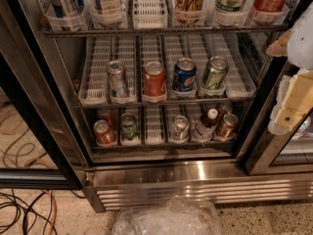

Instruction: Pick coke can from bottom shelf of fridge

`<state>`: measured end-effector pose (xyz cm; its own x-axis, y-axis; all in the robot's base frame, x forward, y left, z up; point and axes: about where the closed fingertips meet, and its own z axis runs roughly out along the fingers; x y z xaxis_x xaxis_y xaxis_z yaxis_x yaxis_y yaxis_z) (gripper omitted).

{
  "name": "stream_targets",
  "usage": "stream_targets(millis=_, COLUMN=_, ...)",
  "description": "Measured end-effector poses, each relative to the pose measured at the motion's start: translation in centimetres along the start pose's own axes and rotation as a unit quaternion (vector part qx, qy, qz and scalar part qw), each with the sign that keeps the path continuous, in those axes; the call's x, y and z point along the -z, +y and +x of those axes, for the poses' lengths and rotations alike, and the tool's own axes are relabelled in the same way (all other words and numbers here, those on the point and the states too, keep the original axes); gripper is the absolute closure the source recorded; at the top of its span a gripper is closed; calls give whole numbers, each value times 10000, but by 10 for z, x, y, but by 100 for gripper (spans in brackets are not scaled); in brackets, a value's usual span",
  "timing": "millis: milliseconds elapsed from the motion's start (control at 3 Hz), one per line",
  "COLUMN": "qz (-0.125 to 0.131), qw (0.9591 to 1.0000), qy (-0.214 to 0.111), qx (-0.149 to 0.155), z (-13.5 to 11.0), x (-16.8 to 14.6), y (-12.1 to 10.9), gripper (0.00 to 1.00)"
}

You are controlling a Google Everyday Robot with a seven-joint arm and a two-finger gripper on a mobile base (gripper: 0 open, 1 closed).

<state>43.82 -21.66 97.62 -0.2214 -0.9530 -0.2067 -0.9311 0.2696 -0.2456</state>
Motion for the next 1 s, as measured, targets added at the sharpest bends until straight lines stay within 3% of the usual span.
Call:
stream_targets(millis=333, qz=0, qw=10000, qy=0, qx=0, z=0, x=0, y=0, gripper=0)
stream_targets(millis=667, qz=47, qw=9997, qy=-234, qx=-113, z=-10, x=-8, y=2, gripper=0)
stream_targets(millis=1000, qz=-133, qw=9950, qy=-867, qx=-470, z=-31, x=-44, y=18, gripper=0)
